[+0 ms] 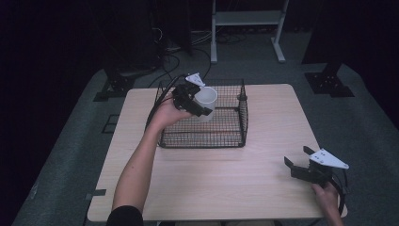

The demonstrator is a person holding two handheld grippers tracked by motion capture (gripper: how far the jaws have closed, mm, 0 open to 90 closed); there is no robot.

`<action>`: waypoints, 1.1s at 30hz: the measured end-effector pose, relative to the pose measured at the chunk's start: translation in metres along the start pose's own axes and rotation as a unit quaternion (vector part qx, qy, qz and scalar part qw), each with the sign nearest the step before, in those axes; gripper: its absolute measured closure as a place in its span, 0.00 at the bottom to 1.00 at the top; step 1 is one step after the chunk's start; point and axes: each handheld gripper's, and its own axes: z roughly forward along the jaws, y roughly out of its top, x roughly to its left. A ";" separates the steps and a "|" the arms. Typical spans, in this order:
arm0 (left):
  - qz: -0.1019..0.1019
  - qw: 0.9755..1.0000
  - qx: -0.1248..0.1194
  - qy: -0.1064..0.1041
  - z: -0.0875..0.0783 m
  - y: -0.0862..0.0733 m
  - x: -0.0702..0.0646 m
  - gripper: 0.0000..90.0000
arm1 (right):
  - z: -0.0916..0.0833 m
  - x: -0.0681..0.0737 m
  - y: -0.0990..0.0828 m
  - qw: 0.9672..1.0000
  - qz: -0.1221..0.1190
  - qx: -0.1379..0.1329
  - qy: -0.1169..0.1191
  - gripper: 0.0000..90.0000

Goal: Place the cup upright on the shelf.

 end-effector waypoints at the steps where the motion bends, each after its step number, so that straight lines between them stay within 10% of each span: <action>1: 0.000 1.000 0.000 0.000 0.002 0.000 0.001 0.24 | 0.000 0.000 0.000 1.000 0.001 0.000 0.001 0.15; 33: -0.032 0.999 0.008 -0.008 0.036 -0.012 0.023 0.24 | 0.000 0.000 0.000 1.000 0.001 -0.002 0.001 0.14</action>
